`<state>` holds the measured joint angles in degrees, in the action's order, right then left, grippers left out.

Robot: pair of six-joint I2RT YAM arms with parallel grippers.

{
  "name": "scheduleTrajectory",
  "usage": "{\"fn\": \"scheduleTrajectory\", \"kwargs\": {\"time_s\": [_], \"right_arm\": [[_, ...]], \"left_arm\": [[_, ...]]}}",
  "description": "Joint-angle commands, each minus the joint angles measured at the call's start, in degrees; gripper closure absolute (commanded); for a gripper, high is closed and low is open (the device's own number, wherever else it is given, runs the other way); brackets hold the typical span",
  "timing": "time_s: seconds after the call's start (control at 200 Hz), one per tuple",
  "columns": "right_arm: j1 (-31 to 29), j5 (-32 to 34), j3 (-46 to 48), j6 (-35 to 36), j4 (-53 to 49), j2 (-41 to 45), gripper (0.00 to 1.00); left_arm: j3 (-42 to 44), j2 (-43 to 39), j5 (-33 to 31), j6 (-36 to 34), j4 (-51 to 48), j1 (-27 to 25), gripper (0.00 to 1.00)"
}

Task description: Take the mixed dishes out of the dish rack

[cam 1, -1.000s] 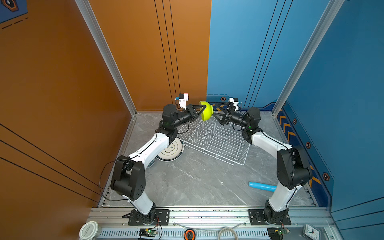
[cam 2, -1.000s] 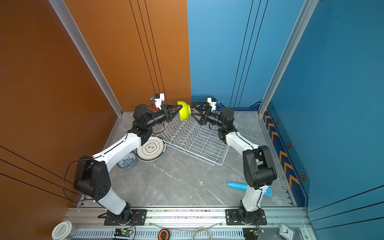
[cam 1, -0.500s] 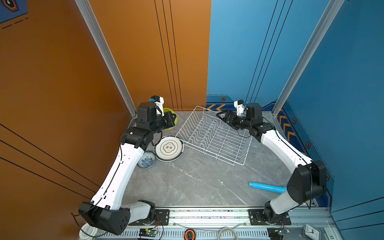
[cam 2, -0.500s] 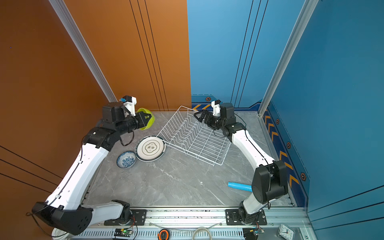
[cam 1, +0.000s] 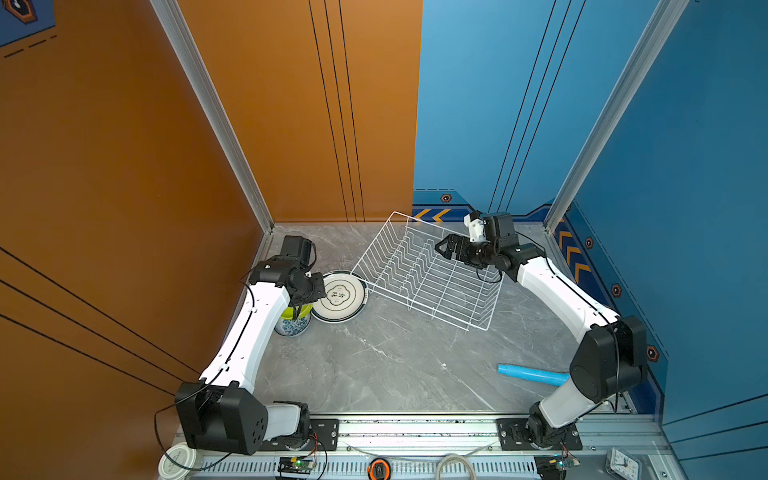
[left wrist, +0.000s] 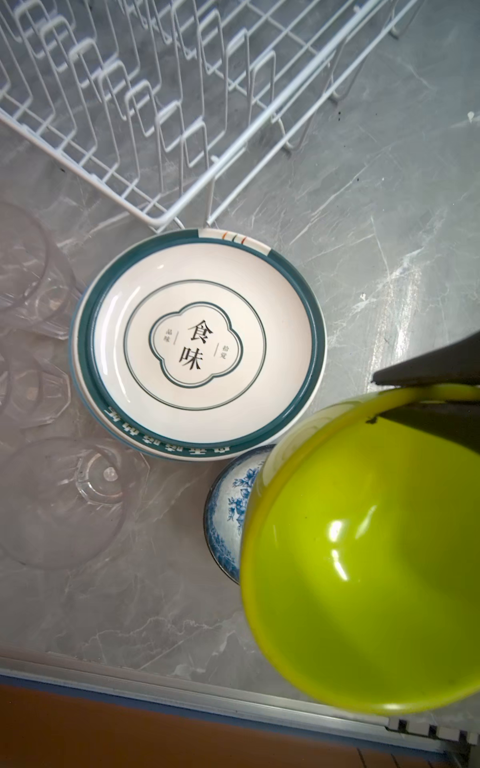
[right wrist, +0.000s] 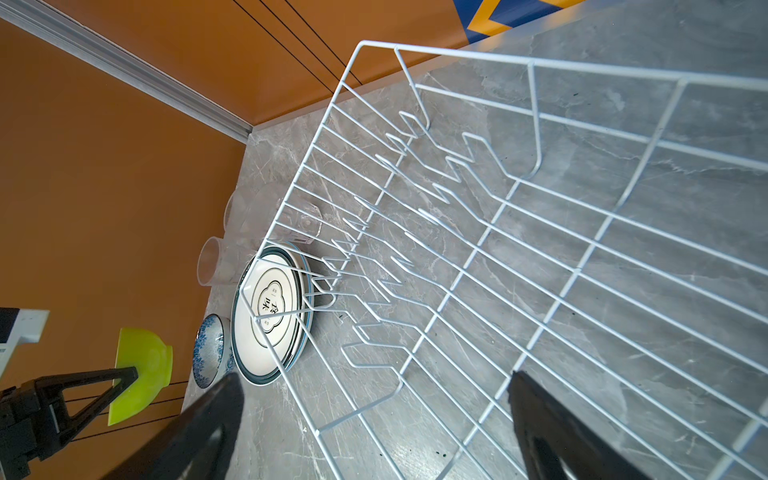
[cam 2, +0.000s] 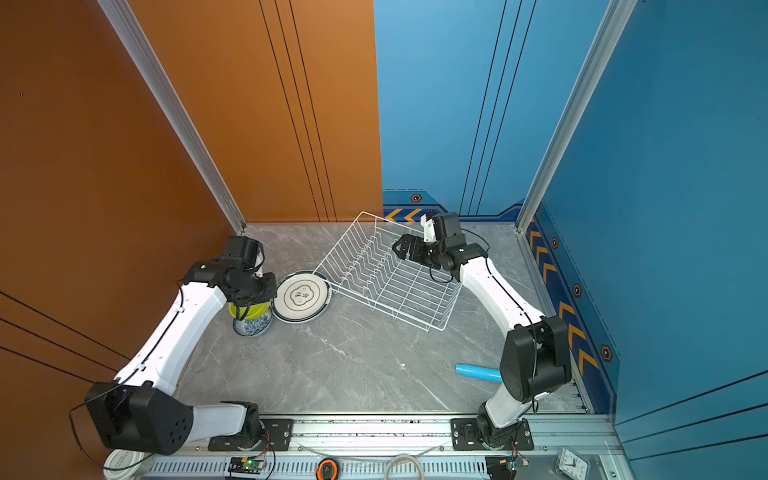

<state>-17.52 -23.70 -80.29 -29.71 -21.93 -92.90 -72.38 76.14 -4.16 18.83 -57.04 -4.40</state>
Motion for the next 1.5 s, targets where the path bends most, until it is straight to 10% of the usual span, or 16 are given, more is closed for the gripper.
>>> {"fn": "scheduleTrajectory", "kwargs": {"time_s": [0.0, 0.54, 0.901, 1.131, 1.191, 1.491], "right_arm": [[0.95, 0.67, 0.84, 1.81, -1.37, 0.34, 0.00], [2.40, 2.04, 4.25, 2.21, -1.45, 2.90, 0.00], [3.78, 1.64, 5.36, 1.94, -1.45, 4.69, 0.00], [4.77, 5.49, 6.47, 3.67, -1.30, 7.86, 0.00], [4.83, 8.56, 7.03, 4.63, -1.09, 8.99, 0.00], [5.51, 27.86, 19.21, 7.94, 10.41, 19.85, 0.00]], "left_arm": [[1.67, 0.75, -3.71, -2.15, -2.03, 1.93, 1.00], [3.48, 8.76, -2.25, -3.37, 0.43, 5.70, 1.00], [3.73, 8.02, -1.02, -3.54, 2.52, 5.74, 0.80], [4.95, 1.80, -3.16, -2.10, 5.80, 5.13, 0.29], [7.24, -1.96, -5.30, -0.69, 9.89, 4.42, 0.01], [30.98, -18.74, -17.35, 0.84, 46.77, -0.63, 0.02]]}}
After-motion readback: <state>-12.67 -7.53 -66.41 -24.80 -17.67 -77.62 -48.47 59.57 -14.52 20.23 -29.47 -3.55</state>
